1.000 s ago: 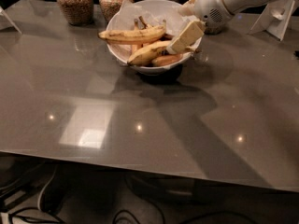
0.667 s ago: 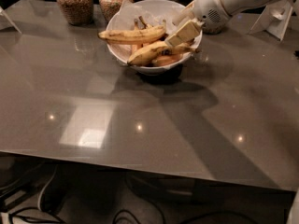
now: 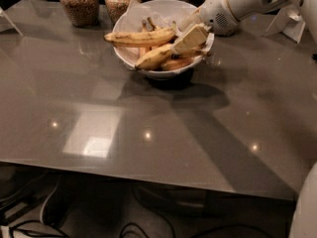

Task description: Pick banana from white bowl

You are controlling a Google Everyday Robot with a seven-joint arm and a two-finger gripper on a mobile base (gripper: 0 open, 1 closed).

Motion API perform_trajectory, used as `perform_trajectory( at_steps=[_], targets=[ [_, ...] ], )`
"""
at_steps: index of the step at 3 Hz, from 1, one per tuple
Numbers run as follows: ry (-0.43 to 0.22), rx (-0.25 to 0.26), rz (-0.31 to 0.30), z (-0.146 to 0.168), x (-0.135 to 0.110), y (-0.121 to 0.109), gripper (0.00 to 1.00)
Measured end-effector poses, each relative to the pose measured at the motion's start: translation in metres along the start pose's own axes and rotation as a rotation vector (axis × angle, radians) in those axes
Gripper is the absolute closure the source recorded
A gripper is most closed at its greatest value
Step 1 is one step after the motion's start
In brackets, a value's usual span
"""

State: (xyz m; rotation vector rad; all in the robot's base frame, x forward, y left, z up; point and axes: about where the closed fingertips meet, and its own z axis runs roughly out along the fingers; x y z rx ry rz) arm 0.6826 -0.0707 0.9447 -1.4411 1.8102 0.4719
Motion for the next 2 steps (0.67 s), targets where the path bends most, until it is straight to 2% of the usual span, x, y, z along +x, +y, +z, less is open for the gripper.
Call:
perform_trajectory(
  at_steps=[1,2],
  targets=[
    [-0.005,-0.027,0.013,0.0069,-0.0007,0.0009,0.40],
    [0.001,-0.054,0.038,0.0131,0.0029,0.0013,0.47]
  ],
)
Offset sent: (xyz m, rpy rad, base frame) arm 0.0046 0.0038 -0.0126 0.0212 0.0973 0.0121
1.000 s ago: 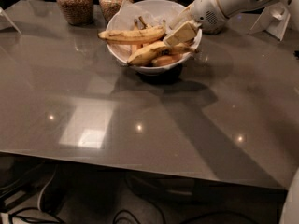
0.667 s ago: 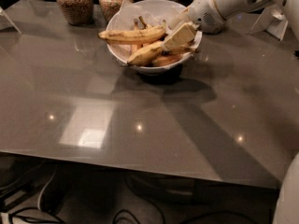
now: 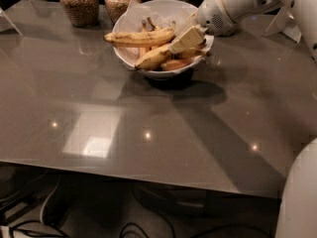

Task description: Pick banana from white bowl

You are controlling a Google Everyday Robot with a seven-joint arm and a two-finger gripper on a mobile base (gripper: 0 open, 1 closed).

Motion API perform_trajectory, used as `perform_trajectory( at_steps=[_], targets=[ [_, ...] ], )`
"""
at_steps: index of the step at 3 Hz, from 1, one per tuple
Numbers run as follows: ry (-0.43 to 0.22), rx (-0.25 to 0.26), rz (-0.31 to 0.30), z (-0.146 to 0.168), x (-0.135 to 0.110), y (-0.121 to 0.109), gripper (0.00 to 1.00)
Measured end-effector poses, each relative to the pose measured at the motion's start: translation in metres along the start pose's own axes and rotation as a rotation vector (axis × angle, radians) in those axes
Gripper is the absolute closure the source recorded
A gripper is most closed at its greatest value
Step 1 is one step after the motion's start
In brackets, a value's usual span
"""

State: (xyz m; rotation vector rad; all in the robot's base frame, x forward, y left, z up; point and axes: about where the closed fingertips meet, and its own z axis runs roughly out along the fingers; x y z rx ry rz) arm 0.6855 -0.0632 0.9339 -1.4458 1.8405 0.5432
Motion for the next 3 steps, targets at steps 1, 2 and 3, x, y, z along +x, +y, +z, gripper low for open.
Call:
perform_trajectory(
  at_steps=[1,2,3],
  targets=[
    [0.011,-0.031,0.034,0.004,0.007,0.003,0.48],
    [0.023,-0.064,0.070,0.004,0.015,0.009,0.46],
    [0.031,-0.087,0.102,0.000,0.021,0.016,0.46]
  ],
)
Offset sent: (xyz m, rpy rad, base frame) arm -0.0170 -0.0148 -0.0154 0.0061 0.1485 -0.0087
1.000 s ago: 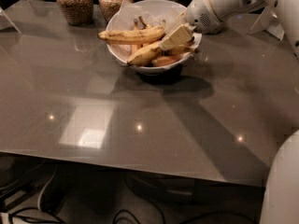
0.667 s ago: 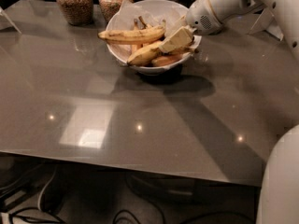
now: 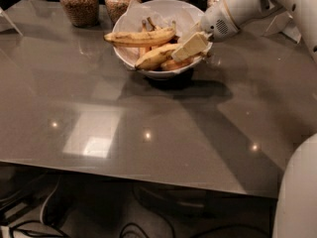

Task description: Pick banana from white bowl

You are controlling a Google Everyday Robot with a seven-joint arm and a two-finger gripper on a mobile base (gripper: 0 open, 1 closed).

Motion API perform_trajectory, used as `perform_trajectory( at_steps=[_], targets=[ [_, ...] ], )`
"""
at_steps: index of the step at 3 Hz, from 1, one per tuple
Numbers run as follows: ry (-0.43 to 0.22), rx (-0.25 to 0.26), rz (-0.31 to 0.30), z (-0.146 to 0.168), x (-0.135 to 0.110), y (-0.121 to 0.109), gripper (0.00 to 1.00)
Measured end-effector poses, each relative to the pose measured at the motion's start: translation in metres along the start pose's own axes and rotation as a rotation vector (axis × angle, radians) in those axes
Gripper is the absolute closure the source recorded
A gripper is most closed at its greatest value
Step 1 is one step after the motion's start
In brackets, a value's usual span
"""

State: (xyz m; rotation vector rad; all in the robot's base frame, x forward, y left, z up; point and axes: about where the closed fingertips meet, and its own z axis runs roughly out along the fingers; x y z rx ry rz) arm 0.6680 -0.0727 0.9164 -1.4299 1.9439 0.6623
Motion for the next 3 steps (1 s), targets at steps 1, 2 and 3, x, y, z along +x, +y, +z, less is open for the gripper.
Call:
perform_trajectory(
  at_steps=[1,2,3],
  targets=[
    [0.000,-0.018,0.018,-0.0014,0.0043,0.0055,0.64],
    [-0.001,-0.022,0.022,-0.0014,0.0053,0.0070,0.80],
    [-0.007,-0.019,0.012,0.0005,0.0052,0.0086,0.98]
  ],
)
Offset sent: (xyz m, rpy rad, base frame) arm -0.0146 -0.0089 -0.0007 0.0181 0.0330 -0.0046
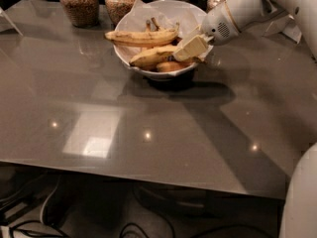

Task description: Pick banana from white bowl

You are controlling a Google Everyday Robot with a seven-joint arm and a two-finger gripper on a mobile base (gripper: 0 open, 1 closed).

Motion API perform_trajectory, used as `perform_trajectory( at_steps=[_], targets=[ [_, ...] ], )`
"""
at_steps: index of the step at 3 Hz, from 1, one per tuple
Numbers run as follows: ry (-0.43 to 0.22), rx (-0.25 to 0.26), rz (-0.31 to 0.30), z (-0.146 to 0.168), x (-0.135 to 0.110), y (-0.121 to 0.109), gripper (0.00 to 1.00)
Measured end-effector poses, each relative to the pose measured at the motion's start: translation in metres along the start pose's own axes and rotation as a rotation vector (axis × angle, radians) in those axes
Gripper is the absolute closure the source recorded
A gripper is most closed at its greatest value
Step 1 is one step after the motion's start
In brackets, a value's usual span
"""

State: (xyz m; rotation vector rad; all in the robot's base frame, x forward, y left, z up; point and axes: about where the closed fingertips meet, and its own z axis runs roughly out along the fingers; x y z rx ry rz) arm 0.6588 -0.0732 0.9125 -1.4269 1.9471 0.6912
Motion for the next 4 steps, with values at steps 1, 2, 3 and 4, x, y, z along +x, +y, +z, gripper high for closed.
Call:
perform_trajectory(
  at_steps=[1,2,3,4],
  targets=[
    [-0.037,0.033,-0.049,-0.005,-0.008,0.001,1.00],
    [-0.107,0.098,-0.136,-0.019,-0.023,0.001,1.00],
    [-0.157,0.149,-0.202,-0.037,-0.036,0.005,1.00],
    [-0.186,0.178,-0.247,-0.061,-0.046,0.018,1.00]
  ],
)
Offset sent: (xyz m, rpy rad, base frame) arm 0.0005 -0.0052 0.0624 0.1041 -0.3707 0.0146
